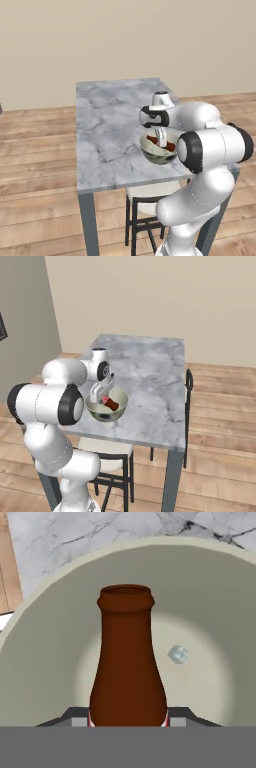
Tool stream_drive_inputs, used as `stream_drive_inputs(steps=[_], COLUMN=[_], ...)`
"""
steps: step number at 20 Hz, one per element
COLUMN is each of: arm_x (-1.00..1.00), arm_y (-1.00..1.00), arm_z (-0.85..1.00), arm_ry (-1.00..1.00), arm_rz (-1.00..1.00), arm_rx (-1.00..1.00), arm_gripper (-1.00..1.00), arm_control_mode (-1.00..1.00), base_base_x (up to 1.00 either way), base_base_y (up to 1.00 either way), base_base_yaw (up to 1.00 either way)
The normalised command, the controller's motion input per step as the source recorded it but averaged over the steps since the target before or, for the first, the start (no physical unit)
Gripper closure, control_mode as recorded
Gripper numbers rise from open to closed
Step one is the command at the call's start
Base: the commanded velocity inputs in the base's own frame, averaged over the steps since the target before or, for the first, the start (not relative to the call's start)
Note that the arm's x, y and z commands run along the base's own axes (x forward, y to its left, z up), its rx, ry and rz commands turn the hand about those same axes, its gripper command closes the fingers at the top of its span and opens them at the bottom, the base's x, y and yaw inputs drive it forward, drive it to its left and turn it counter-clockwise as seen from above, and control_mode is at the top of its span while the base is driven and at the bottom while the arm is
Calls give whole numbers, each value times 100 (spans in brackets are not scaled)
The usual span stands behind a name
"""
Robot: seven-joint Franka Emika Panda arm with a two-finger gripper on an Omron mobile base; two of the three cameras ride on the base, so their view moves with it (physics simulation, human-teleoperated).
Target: Open the fridge, grab two sodas, and place both sodas inside the bowl with ice on the dining counter.
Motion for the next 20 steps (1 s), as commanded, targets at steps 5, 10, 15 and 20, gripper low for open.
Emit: stream_drive_inputs(steps=[5,10,15,20], arm_x=[9,5,5,4], arm_y=[0,0,0,0], arm_z=[-9,-9,-10,-11], arm_ry=[0,0,0,0], arm_rz=[0,0,0,0], arm_rx=[0,0,0,0], arm_gripper=[100,100,100,100], arm_control_mode=[-100,-100,-100,-100], base_base_x=[0,0,0,0], base_base_y=[0,0,0,0], base_base_yaw=[0,0,0,0])
